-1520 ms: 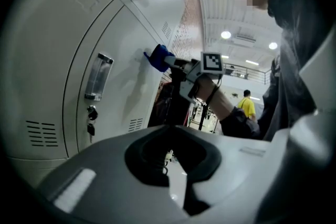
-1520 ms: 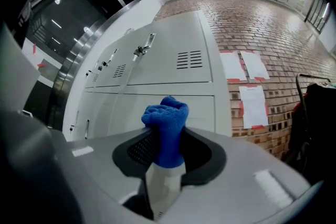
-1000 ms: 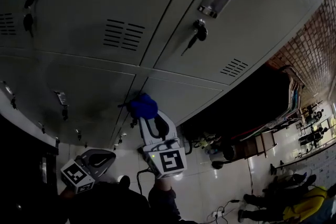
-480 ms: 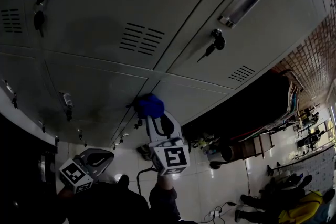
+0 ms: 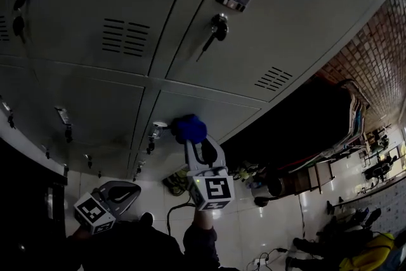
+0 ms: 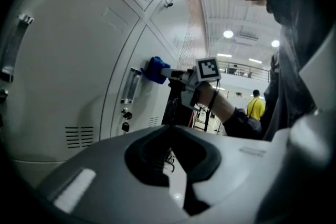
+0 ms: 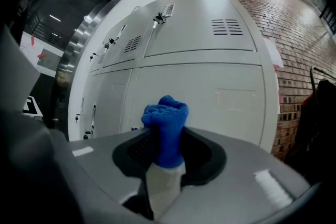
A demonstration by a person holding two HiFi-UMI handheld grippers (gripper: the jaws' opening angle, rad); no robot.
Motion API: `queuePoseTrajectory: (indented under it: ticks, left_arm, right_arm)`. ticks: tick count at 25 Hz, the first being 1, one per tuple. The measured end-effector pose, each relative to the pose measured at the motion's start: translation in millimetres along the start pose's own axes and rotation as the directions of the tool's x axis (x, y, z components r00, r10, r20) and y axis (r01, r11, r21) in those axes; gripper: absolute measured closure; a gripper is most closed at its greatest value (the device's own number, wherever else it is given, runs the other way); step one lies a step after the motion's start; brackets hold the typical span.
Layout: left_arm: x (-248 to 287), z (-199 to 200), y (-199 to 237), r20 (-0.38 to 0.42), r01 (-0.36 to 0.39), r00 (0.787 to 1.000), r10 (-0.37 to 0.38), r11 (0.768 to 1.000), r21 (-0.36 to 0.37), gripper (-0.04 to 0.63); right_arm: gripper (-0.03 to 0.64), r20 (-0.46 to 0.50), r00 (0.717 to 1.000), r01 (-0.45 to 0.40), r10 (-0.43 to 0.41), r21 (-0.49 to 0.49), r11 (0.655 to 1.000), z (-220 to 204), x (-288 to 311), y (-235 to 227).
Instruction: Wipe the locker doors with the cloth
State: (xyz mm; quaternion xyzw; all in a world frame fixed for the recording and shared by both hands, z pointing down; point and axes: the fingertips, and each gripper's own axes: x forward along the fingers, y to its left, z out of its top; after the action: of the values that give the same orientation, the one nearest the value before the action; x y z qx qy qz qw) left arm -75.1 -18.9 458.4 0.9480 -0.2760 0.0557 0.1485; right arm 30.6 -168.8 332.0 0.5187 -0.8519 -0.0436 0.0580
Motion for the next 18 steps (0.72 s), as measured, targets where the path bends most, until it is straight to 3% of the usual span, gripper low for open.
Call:
queuePoseTrajectory:
  ticks: [10, 18]
  left_arm:
    - [64.5, -0.4, -39.2, 0.011, 0.0, 1.0, 0.0, 1.0, -0.01, 0.598]
    - [93.2, -6.0, -53.2, 0.017, -0.001, 1.0, 0.001, 1.0, -0.014, 0.598]
  right_arm:
    - [0.499, -0.018, 0.997, 0.076, -0.075, 0.025, 0.997, -24.9, -34.3, -90.1]
    - [0.499, -0.05, 0.99, 0.13, -0.128, 0.027, 0.991, -49.5, -51.7, -136.2]
